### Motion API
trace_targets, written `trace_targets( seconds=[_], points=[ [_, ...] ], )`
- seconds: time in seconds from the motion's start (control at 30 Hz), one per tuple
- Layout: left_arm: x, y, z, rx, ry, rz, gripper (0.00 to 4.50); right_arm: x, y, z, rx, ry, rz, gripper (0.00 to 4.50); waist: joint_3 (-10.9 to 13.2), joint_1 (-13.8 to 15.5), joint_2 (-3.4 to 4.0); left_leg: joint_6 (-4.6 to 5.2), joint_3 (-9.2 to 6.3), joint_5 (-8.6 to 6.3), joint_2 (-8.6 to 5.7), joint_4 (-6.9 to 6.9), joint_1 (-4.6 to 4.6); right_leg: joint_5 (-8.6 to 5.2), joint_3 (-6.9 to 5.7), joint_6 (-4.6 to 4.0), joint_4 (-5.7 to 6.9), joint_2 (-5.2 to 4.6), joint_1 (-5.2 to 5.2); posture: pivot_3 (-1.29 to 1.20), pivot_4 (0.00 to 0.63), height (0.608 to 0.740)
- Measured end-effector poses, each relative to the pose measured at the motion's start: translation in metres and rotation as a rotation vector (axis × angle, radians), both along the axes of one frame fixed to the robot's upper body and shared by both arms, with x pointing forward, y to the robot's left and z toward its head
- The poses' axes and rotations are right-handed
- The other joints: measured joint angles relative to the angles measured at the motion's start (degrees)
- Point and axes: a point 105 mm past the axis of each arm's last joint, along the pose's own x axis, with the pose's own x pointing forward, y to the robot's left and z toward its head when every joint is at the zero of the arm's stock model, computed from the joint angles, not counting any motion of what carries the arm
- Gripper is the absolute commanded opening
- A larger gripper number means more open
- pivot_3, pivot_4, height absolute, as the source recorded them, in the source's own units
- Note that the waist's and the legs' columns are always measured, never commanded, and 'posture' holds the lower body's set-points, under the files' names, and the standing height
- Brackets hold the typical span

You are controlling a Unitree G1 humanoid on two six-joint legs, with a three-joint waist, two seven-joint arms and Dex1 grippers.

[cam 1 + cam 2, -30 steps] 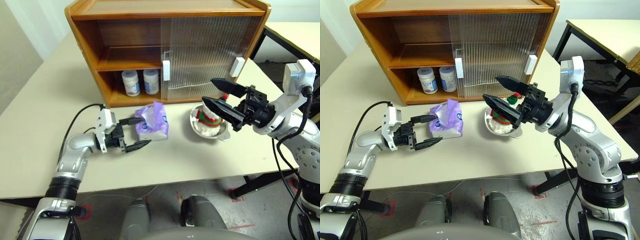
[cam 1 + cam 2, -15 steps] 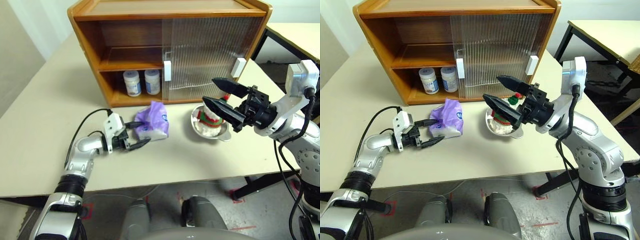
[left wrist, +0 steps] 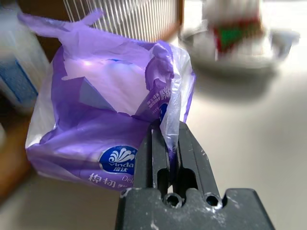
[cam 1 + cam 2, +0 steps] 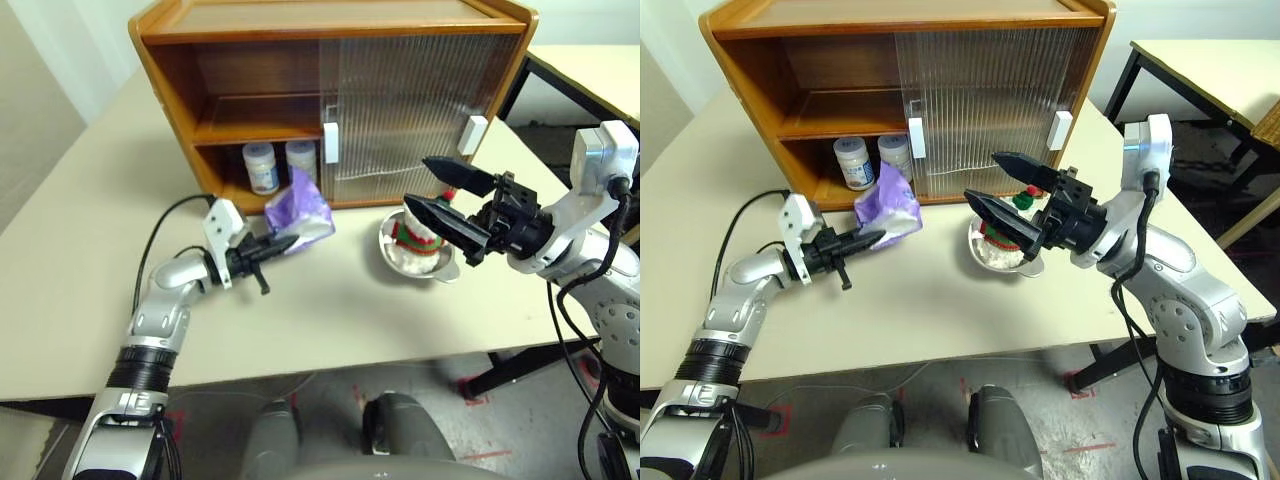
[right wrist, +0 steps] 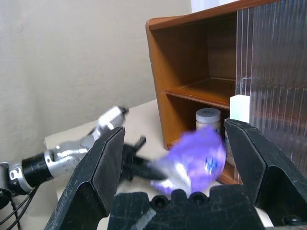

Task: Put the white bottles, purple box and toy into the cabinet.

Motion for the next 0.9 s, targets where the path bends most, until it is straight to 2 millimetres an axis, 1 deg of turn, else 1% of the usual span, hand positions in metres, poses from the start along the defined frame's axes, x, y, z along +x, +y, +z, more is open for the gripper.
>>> trace_targets(
  seconds=[0.07, 0.17, 0.27, 0.4, 0.53, 0.6, 0.73, 0.9],
  points=[
    [-0.003, -0.002, 0.016, -0.022, -0.015, 0.004, 0.01, 0.001, 0.0, -0.001, 0.004, 0.005, -0.001, 4.5, 0.0, 0.0, 0.01, 0.0, 0.0, 0.0, 0.0, -0.02, 0.01, -0.01, 0.02, 0.0, -0.01, 0.02, 0.0, -0.05, 0.0, 0.74],
    [-0.009, -0.001, 0.032, -0.037, -0.007, 0.021, 0.01, 0.003, 0.0, -0.002, 0.014, 0.005, 0.004, 4.5, 0.0, 0.0, 0.02, 0.0, -0.02, 0.0, 0.0, -0.03, 0.03, -0.01, 0.03, -0.01, 0.0, 0.07, 0.0, -0.04, 0.0, 0.74],
    [-0.012, 0.005, 0.05, -0.06, -0.008, 0.062, 0.01, 0.004, 0.001, -0.003, 0.013, 0.002, 0.014, 4.5, 0.0, 0.3, 0.04, 0.0, -0.05, 0.0, 0.0, -0.01, 0.04, -0.01, 0.02, -0.01, 0.01, 0.06, 0.0, -0.02, 0.0, 0.74],
    [-0.008, 0.01, 0.074, -0.108, -0.021, 0.115, 0.01, 0.006, 0.005, -0.006, 0.017, 0.007, 0.033, 4.5, 0.0, 0.6, 0.04, 0.0, -0.07, 0.0, -0.02, 0.01, 0.04, -0.01, 0.01, 0.0, 0.0, 0.05, 0.03, 0.0, 0.0, 0.74],
    [0.003, 0.005, 0.101, -0.185, -0.052, 0.176, 0.01, 0.007, 0.01, -0.002, 0.021, -0.015, 0.055, 4.5, 0.0, 0.9, 0.0, 0.0, -0.12, 0.0, -0.07, 0.05, 0.01, 0.01, 0.02, 0.02, -0.01, 0.05, 0.07, 0.0, 0.0, 0.74],
    [0.006, 0.004, 0.106, -0.191, -0.059, 0.192, 0.01, 0.007, 0.01, -0.002, 0.023, -0.019, 0.06, 4.5, 0.0, 0.8, 0.0, 0.02, -0.1, 0.01, -0.09, 0.0, 0.02, 0.01, 0.05, 0.02, -0.02, 0.06, 0.07, -0.01, 0.0, 0.74],
    [0.011, 0.002, 0.106, -0.203, -0.034, 0.232, 0.01, 0.008, 0.01, -0.003, 0.022, -0.022, 0.056, 4.5, 0.1, 0.6, -0.02, 0.05, -0.1, 0.03, -0.07, -0.02, 0.01, 0.0, 0.09, 0.01, -0.02, 0.12, 0.04, -0.02, 0.0, 0.74],
    [0.024, -0.002, 0.126, -0.238, -0.072, 0.282, 0.01, 0.007, 0.01, -0.005, 0.026, -0.016, 0.05, 4.5, 0.1, 0.6, -0.03, 0.03, -0.1, 0.02, -0.09, 0.01, 0.02, 0.01, 0.11, 0.03, -0.02, 0.1, 0.06, -0.03, 0.0, 0.74]
  ],
)
